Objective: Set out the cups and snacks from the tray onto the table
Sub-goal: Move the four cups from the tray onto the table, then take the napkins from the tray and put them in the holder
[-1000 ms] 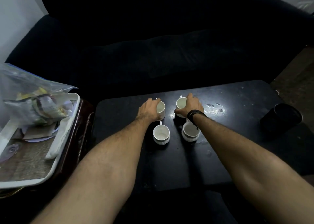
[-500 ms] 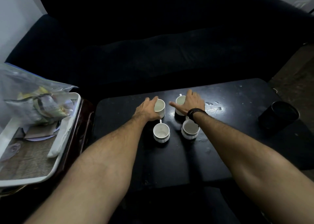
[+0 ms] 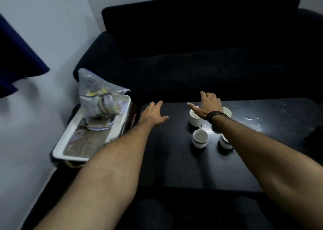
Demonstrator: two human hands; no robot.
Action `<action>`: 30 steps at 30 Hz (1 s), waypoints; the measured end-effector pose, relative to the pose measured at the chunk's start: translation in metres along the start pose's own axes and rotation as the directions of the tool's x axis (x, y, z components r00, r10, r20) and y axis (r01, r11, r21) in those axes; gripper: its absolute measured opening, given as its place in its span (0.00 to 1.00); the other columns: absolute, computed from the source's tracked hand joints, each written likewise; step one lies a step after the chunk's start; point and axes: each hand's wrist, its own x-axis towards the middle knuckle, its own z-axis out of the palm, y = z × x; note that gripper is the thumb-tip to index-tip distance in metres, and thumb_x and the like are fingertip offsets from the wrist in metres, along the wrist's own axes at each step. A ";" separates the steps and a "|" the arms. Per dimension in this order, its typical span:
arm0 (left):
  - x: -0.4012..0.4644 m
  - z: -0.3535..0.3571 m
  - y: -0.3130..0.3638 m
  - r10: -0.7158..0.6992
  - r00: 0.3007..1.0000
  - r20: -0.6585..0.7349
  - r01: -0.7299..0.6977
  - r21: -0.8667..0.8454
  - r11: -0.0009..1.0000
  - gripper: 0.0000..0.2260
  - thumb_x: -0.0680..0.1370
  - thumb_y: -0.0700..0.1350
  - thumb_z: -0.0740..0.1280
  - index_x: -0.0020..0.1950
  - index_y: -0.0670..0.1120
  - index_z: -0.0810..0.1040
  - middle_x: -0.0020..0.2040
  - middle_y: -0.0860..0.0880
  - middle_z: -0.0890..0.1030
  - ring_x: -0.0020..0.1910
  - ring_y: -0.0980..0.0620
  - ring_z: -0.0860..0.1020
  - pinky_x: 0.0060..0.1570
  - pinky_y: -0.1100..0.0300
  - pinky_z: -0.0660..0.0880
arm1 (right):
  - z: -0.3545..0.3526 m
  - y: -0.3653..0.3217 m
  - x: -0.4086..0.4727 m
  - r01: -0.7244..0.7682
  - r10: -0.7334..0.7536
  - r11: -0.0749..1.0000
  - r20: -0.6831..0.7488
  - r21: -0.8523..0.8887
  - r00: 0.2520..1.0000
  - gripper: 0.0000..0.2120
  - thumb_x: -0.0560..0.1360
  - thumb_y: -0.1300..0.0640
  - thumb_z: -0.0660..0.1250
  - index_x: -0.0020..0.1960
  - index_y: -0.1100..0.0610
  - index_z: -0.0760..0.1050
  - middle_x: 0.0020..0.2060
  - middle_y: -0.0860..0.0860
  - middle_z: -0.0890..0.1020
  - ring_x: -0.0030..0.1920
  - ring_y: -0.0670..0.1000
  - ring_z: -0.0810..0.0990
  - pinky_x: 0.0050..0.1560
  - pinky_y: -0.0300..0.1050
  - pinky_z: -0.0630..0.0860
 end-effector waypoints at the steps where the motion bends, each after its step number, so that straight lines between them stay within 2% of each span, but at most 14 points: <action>1: -0.007 -0.006 -0.012 -0.012 1.000 -0.012 0.012 -0.002 1.000 0.38 0.76 0.58 0.68 0.81 0.51 0.53 0.77 0.43 0.60 0.74 0.41 0.65 0.67 0.46 0.69 | 0.000 -0.013 -0.002 0.025 -0.025 1.000 0.013 -0.004 1.000 0.39 0.73 0.30 0.58 0.72 0.57 0.64 0.67 0.58 0.73 0.68 0.60 0.69 0.66 0.57 0.67; 6: -0.042 -0.023 -0.072 -0.087 0.991 -0.097 0.085 -0.021 0.996 0.36 0.76 0.59 0.67 0.79 0.48 0.57 0.74 0.42 0.65 0.72 0.41 0.67 0.66 0.46 0.70 | 0.006 -0.083 -0.013 0.121 -0.121 0.993 0.096 0.008 0.988 0.38 0.73 0.30 0.58 0.73 0.55 0.63 0.68 0.57 0.73 0.68 0.59 0.70 0.66 0.58 0.67; 11: -0.076 -0.017 -0.135 -0.187 0.969 -0.159 0.177 -0.075 0.981 0.29 0.78 0.58 0.64 0.76 0.48 0.63 0.70 0.41 0.69 0.69 0.39 0.70 0.65 0.47 0.71 | 0.018 -0.156 -0.030 0.197 -0.203 0.979 0.164 0.050 0.965 0.37 0.73 0.30 0.58 0.71 0.54 0.66 0.67 0.57 0.74 0.67 0.60 0.72 0.64 0.58 0.68; 16: -0.100 0.002 -0.186 -0.279 0.951 -0.131 0.259 -0.153 0.954 0.22 0.81 0.54 0.56 0.73 0.48 0.68 0.70 0.39 0.72 0.68 0.38 0.71 0.65 0.46 0.69 | 0.045 -0.219 -0.053 0.226 -0.239 0.971 0.289 0.078 0.927 0.32 0.73 0.31 0.59 0.64 0.55 0.72 0.63 0.56 0.76 0.63 0.59 0.75 0.61 0.56 0.71; 19: -0.107 0.015 -0.203 -0.332 0.940 -0.076 0.316 -0.173 0.933 0.20 0.82 0.52 0.52 0.69 0.44 0.71 0.68 0.38 0.73 0.67 0.38 0.72 0.65 0.44 0.70 | 0.065 -0.246 -0.067 0.233 -0.251 0.968 0.352 0.093 0.902 0.31 0.72 0.31 0.61 0.60 0.55 0.74 0.59 0.56 0.79 0.59 0.59 0.77 0.58 0.55 0.74; 24: -0.106 0.025 -0.210 -0.331 0.942 -0.056 0.311 -0.226 0.923 0.19 0.83 0.48 0.49 0.63 0.40 0.75 0.65 0.38 0.75 0.65 0.38 0.73 0.64 0.44 0.70 | 0.094 -0.278 -0.083 0.121 -0.167 0.984 0.422 0.134 0.891 0.31 0.73 0.33 0.61 0.62 0.57 0.76 0.59 0.56 0.80 0.58 0.59 0.79 0.57 0.53 0.76; 28: -0.102 0.024 -0.207 -0.313 0.945 -0.091 0.280 -0.261 0.924 0.16 0.81 0.44 0.54 0.55 0.39 0.79 0.61 0.37 0.78 0.61 0.37 0.76 0.59 0.45 0.73 | 0.107 -0.297 -0.090 -0.067 -0.030 0.971 0.393 0.231 0.919 0.35 0.71 0.30 0.62 0.62 0.59 0.75 0.59 0.57 0.79 0.58 0.59 0.79 0.50 0.50 0.74; 30: -0.101 0.025 -0.208 -0.297 0.950 -0.092 0.260 -0.289 0.921 0.14 0.80 0.43 0.56 0.50 0.37 0.80 0.58 0.37 0.79 0.58 0.37 0.77 0.55 0.45 0.75 | 0.108 -0.300 -0.091 -0.159 0.050 0.950 0.371 0.270 0.927 0.34 0.70 0.31 0.64 0.61 0.58 0.75 0.58 0.57 0.79 0.58 0.59 0.80 0.51 0.50 0.74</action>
